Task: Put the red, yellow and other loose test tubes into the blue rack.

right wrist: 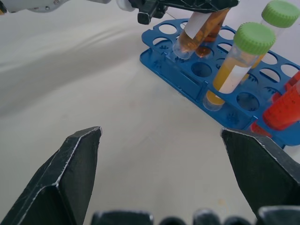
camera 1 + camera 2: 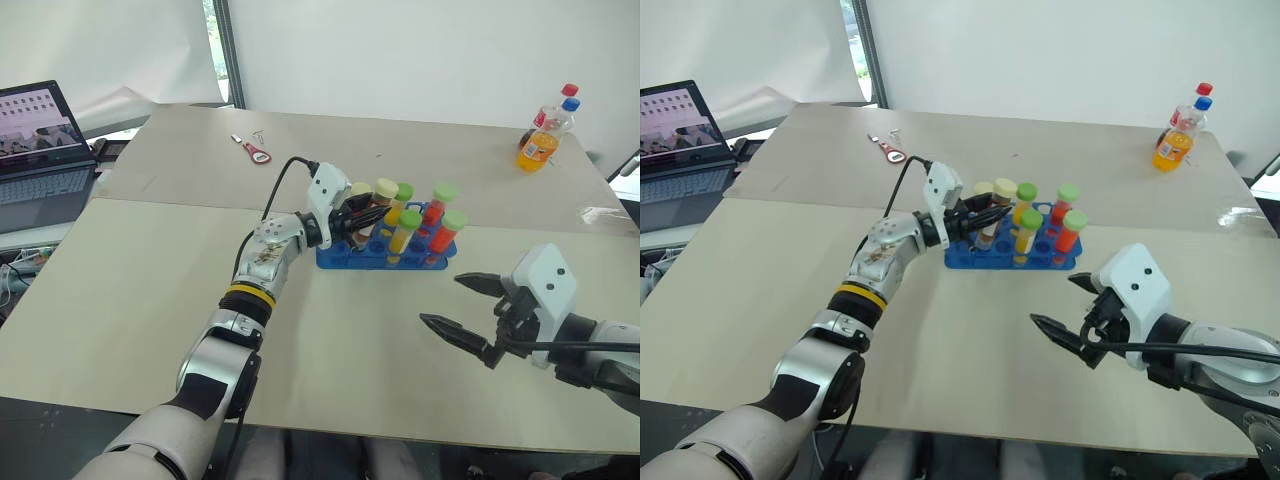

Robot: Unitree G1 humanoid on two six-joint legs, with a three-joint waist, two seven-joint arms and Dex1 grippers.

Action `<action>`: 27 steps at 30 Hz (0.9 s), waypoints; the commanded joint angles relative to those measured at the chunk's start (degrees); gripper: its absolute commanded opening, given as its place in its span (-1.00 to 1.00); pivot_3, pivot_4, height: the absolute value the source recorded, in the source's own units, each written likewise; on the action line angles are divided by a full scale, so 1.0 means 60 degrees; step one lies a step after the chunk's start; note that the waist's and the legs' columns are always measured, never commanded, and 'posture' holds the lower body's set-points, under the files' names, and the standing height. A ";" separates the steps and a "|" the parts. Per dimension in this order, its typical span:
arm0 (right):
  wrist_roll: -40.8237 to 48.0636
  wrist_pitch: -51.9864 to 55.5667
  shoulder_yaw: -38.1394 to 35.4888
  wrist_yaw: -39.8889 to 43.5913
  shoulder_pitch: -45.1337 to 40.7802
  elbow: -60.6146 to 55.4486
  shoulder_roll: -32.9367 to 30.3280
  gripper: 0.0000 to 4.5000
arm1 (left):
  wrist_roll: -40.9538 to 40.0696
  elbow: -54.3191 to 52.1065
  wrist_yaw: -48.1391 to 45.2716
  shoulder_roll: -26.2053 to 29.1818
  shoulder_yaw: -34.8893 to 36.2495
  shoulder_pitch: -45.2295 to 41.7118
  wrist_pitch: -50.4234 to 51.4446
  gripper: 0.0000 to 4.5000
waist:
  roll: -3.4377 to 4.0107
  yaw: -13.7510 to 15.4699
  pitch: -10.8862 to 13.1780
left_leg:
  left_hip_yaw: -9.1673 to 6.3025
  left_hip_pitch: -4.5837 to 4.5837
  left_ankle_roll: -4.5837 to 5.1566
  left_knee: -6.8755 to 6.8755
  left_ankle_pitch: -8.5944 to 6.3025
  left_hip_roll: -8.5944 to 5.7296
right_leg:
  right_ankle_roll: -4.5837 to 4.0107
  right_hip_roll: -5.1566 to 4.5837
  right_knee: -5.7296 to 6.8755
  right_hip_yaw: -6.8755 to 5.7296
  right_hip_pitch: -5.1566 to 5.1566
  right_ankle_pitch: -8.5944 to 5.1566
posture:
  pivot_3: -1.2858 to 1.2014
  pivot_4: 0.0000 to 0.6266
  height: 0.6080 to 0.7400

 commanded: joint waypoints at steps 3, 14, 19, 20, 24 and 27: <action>0.0524 -0.0244 -0.0342 -0.0351 -0.0310 -0.0120 0.0157 1.00 | 0.0152 -0.0083 0.0119 -0.0107 0.0090 0.0081 -0.0371 -0.61 | 0.0000 -0.0001 0.0000 | -0.0003 0.0001 0.0000 0.0000 0.0000 0.0000 | 0.0000 0.0000 0.0000 0.0000 0.0001 0.0000 | 0.03 -0.52 0.48; 0.0845 -0.0495 -0.0271 -0.0956 -0.0794 -0.0023 0.0384 1.00 | 0.0395 0.0225 0.0643 -0.0347 0.0208 0.0267 -0.0916 -0.61 | 0.0000 0.0002 0.0000 | -0.0007 0.0008 0.0000 0.0000 0.0000 0.0000 | 0.0000 0.0000 0.0004 0.0000 0.0007 0.0000 | 0.03 -0.52 0.48; 0.0888 -0.0536 -0.0245 -0.1142 -0.0891 -0.0023 0.0428 1.00 | 0.0535 0.0378 0.0972 -0.0456 0.0269 0.0399 -0.1203 -0.61 | 0.0000 0.0006 0.0000 | -0.0007 0.0009 0.0000 0.0001 0.0000 -0.0001 | 0.0001 -0.0001 0.0005 0.0000 0.0010 0.0000 | 0.03 -0.52 0.48; 0.0874 -0.0553 -0.0218 -0.1189 -0.0927 -0.0021 0.0447 1.00 | 0.0540 0.0350 0.0989 -0.0468 0.0272 0.0478 -0.1282 -0.61 | 0.0000 0.0003 0.0000 | -0.0007 0.0012 0.0000 0.0001 0.0000 -0.0001 | 0.0001 -0.0001 0.0005 0.0000 0.0012 0.0000 | 0.03 -0.52 0.48; 0.0794 -0.0655 -0.0137 -0.1374 -0.1071 0.0021 0.0545 1.00 | 0.0536 -0.0031 0.0903 -0.0421 0.0229 0.0950 -0.1412 -0.61 | 0.0001 -0.0005 -0.0001 | -0.0008 0.0018 0.0000 0.0000 0.0000 0.0000 | 0.0000 -0.0001 0.0010 0.0001 0.0014 0.0000 | 0.03 -0.52 0.48; 0.0682 -0.0734 -0.0080 -0.1478 -0.1148 0.0087 0.0597 1.00 | 0.0643 -0.0399 0.0854 -0.0292 0.0123 0.1343 -0.1459 -0.61 | 0.0001 -0.0008 -0.0001 | -0.0013 0.0017 0.0000 0.0000 0.0000 0.0001 | 0.0000 0.0000 0.0010 0.0001 0.0013 0.0000 | 0.03 -0.52 0.48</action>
